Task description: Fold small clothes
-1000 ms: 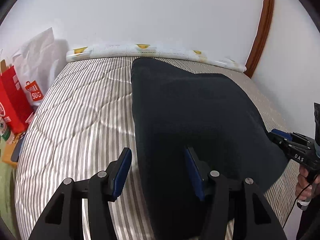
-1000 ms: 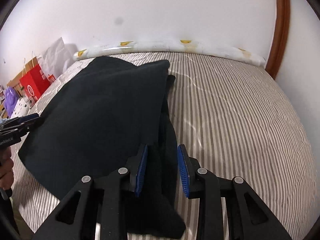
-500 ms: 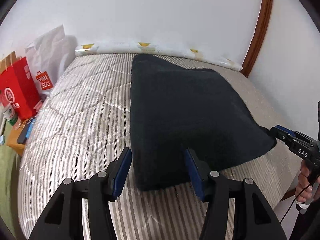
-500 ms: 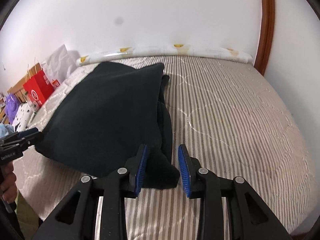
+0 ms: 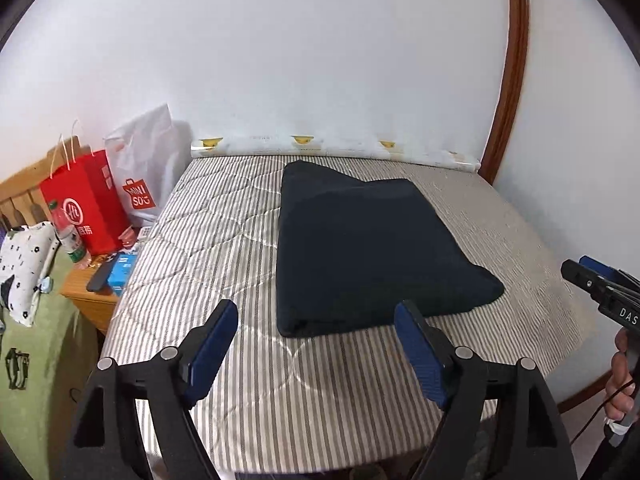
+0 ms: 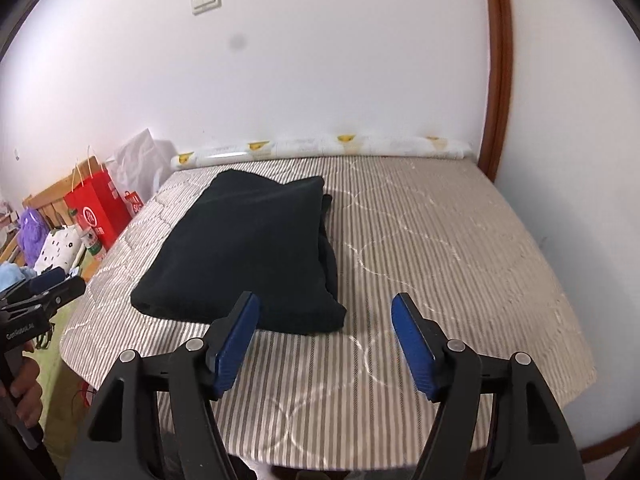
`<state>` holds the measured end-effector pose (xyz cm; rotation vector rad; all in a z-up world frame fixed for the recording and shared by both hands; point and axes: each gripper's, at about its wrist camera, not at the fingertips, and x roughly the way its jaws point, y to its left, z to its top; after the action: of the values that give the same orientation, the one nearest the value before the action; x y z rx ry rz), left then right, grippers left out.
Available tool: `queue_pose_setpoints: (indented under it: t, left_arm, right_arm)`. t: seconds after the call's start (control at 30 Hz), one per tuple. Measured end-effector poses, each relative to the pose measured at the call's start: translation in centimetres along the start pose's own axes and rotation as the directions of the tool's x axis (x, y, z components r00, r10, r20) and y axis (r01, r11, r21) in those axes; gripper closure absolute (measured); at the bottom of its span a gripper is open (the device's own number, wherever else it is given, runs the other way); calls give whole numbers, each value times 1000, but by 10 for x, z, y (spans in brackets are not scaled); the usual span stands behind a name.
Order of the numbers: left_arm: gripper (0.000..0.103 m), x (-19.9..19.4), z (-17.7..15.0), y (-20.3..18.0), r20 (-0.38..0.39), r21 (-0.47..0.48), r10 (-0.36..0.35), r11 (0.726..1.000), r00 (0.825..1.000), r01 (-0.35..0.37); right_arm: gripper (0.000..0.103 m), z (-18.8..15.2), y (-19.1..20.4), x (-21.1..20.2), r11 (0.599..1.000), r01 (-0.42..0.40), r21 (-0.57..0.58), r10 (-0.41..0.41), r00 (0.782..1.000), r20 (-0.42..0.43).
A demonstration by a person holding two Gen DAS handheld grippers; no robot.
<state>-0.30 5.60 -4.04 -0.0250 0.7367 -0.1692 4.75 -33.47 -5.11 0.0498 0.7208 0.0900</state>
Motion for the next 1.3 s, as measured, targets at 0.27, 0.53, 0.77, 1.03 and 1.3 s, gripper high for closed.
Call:
queue_pose_setpoints:
  t: [0.27,0.53,0.77,1.03,1.3]
  left_arm:
    - [22,-29,1,-7,40,3,23,1000,999,-23]
    - [21,-40,2,-13,69,13,36,999,997,-37]
    - [21,-41,1,-14,64,2,36,999,997,-36]
    - [21,-41,0,-14,63,3,34,999,997,-35]
    - [20,-41,-1,-15,64,3,36,999,997,-37]
  right_arm:
    - [7,-7,-5,-38,998,61,12,-61,997,56]
    - [6,-10,-6,-50,997,67,23,-69,996,65]
    - [6,-12,-8,-55,997,70,43,-73,995,70]
    - [6,-13,-8,-55,996,74,43,-76,995,63]
    - [6,-13,-6,-56,996,75,40,-77,995,66]
